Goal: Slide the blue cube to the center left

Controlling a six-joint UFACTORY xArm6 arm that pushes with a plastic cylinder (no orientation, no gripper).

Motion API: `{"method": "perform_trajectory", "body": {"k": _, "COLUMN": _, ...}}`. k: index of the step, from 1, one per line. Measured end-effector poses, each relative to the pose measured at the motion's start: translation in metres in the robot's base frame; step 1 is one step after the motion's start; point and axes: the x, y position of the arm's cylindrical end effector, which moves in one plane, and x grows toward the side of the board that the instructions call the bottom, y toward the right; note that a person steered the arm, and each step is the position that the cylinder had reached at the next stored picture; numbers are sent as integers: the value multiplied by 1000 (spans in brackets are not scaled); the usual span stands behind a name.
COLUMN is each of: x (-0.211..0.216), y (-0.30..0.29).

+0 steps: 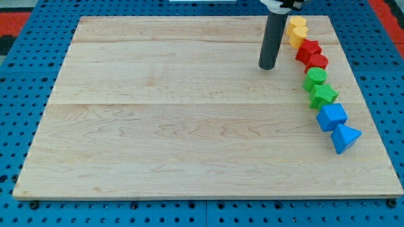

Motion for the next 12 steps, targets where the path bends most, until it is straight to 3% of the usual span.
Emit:
{"method": "perform_trajectory", "body": {"k": 3, "x": -41, "y": 26}}
{"method": "perform_trajectory", "body": {"k": 6, "x": -156, "y": 24}}
{"method": "perform_trajectory", "body": {"k": 8, "x": -149, "y": 129}}
{"method": "perform_trajectory", "body": {"k": 9, "x": -98, "y": 125}}
{"method": "perform_trajectory", "body": {"k": 11, "x": 92, "y": 117}}
{"method": "perform_trajectory", "body": {"k": 12, "x": 139, "y": 109}}
